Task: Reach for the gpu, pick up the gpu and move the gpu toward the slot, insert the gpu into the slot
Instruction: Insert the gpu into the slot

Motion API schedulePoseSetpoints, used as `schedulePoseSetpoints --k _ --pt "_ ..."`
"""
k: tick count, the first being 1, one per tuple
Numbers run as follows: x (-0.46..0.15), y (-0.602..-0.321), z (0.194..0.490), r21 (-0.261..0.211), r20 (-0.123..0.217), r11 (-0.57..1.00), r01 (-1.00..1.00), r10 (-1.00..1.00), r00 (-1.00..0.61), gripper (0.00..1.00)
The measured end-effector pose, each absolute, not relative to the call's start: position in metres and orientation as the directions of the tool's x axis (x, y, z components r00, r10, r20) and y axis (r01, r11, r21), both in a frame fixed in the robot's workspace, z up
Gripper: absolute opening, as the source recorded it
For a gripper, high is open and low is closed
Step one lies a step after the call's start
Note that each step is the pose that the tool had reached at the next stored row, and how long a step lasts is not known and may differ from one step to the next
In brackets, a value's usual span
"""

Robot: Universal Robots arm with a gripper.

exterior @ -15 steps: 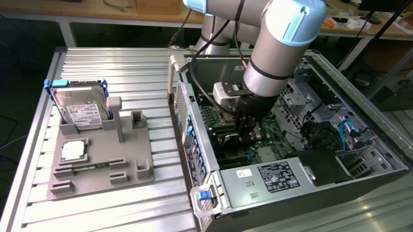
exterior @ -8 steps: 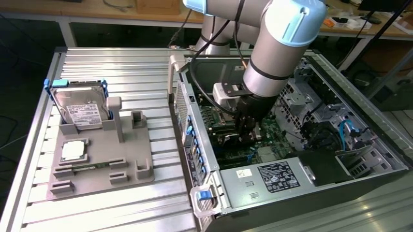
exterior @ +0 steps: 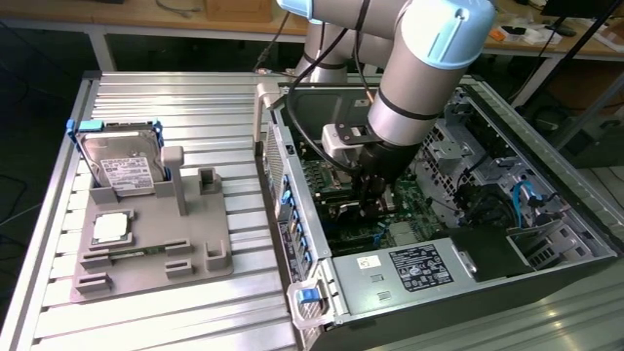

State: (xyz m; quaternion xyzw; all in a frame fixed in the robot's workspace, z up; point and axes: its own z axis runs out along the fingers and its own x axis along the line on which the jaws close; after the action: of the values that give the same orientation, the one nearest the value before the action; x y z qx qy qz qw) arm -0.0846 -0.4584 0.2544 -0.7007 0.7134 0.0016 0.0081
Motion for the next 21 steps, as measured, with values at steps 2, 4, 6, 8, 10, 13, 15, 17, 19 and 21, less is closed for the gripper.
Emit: schedulePoseSetpoints --k 2,4,6,8,10,13,15,17,19,21 --pt "-0.085 -0.458 0.259 -0.010 -0.014 0.018 -1.000 -1.000 -0.018 0.40" --pt "-0.085 -0.458 0.264 -0.011 -0.014 0.018 -1.000 -1.000 -0.018 0.40" --pt "-0.085 -0.458 0.270 -0.013 -0.014 0.018 -1.000 -1.000 -0.018 0.40" --pt "-0.085 -0.458 0.275 -0.014 -0.014 0.018 -1.000 -1.000 -0.018 0.40" --pt "-0.085 -0.458 0.279 -0.016 -0.014 0.018 -1.000 -1.000 -0.018 0.39" --pt "-0.085 -0.458 0.284 -0.019 -0.014 0.018 -1.000 -1.000 -0.018 0.32" --pt "-0.085 -0.458 0.286 -0.020 -0.014 0.018 -1.000 -1.000 -0.018 0.20" --pt "-0.085 -0.458 0.287 -0.021 -0.015 0.018 -1.000 -1.000 -0.018 0.11" --pt "-0.085 -0.458 0.287 -0.021 -0.014 0.018 -1.000 -1.000 -0.018 0.11" --pt "-0.085 -0.458 0.287 -0.021 -0.014 0.018 -1.000 -1.000 -0.018 0.11"
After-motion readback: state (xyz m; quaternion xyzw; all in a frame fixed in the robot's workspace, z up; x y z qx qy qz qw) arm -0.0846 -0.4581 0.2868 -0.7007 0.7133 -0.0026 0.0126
